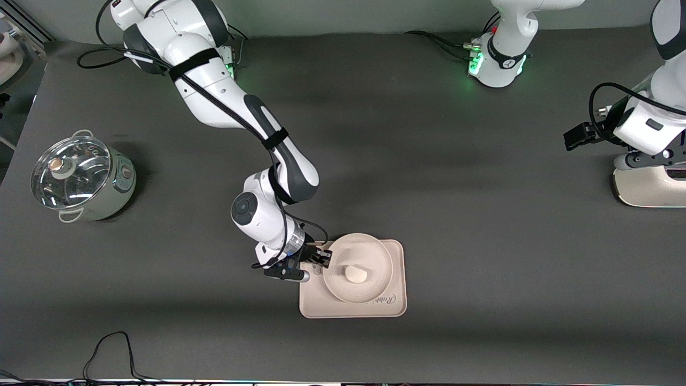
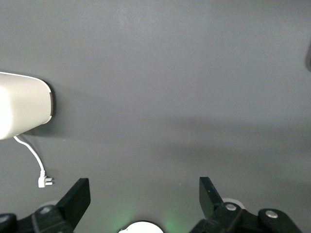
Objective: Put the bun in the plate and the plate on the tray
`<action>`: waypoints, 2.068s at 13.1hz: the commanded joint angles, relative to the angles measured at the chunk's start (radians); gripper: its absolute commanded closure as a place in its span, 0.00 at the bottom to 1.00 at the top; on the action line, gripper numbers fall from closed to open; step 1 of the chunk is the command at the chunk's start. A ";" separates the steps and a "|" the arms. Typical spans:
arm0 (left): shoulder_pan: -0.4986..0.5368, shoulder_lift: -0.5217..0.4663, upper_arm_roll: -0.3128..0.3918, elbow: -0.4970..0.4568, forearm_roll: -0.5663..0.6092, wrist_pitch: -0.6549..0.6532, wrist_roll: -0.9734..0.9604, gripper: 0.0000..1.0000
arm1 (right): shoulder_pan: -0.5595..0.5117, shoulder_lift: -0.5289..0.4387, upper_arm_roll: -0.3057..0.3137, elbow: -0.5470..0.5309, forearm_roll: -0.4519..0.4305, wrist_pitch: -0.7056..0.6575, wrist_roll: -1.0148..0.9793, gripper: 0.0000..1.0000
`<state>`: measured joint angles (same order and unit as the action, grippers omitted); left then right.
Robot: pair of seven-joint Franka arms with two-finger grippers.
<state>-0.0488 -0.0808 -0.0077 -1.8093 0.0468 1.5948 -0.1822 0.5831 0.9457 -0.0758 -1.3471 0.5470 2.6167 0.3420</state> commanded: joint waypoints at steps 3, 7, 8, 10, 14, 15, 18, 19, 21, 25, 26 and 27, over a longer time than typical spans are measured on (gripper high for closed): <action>0.003 -0.007 -0.003 0.001 -0.010 -0.013 0.007 0.00 | 0.000 0.045 -0.002 0.037 0.025 0.040 -0.026 0.99; 0.003 -0.005 -0.003 0.002 -0.010 -0.009 0.007 0.00 | -0.002 0.041 -0.004 0.036 0.028 0.040 -0.021 0.07; 0.003 -0.004 -0.003 0.002 -0.010 -0.007 0.007 0.00 | -0.002 0.028 -0.004 0.037 0.028 0.037 -0.021 0.00; 0.003 -0.002 -0.002 0.002 -0.008 -0.001 0.007 0.00 | -0.005 -0.027 -0.024 0.017 0.025 -0.028 -0.017 0.00; 0.003 0.001 -0.003 0.002 -0.010 0.004 0.007 0.00 | 0.000 -0.192 -0.136 0.017 0.019 -0.393 -0.023 0.00; 0.003 0.001 -0.003 0.002 -0.010 0.004 0.009 0.00 | 0.010 -0.232 -0.180 0.019 0.010 -0.479 -0.024 0.00; 0.004 0.001 -0.001 0.002 -0.008 0.001 0.009 0.00 | -0.003 -0.373 -0.240 0.019 -0.111 -0.700 -0.029 0.00; 0.004 0.001 -0.001 0.002 -0.010 0.001 0.009 0.00 | -0.021 -0.430 -0.239 0.013 -0.163 -0.769 -0.028 0.00; 0.006 0.000 -0.001 0.002 -0.008 -0.009 0.009 0.00 | -0.074 -0.545 -0.231 -0.027 -0.205 -0.886 -0.031 0.00; 0.006 0.001 -0.001 0.002 -0.010 -0.004 0.009 0.00 | -0.271 -0.828 -0.081 -0.232 -0.355 -0.965 -0.127 0.00; 0.006 0.001 -0.001 0.002 -0.010 -0.004 0.009 0.00 | -0.345 -0.869 -0.014 -0.256 -0.398 -0.987 -0.153 0.00; 0.006 0.001 -0.001 0.001 -0.010 -0.003 0.009 0.00 | -0.380 -0.886 0.004 -0.257 -0.421 -1.026 -0.184 0.00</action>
<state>-0.0469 -0.0767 -0.0072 -1.8098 0.0462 1.5962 -0.1822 0.2817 0.1552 -0.1507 -1.5067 0.1873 1.6108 0.2154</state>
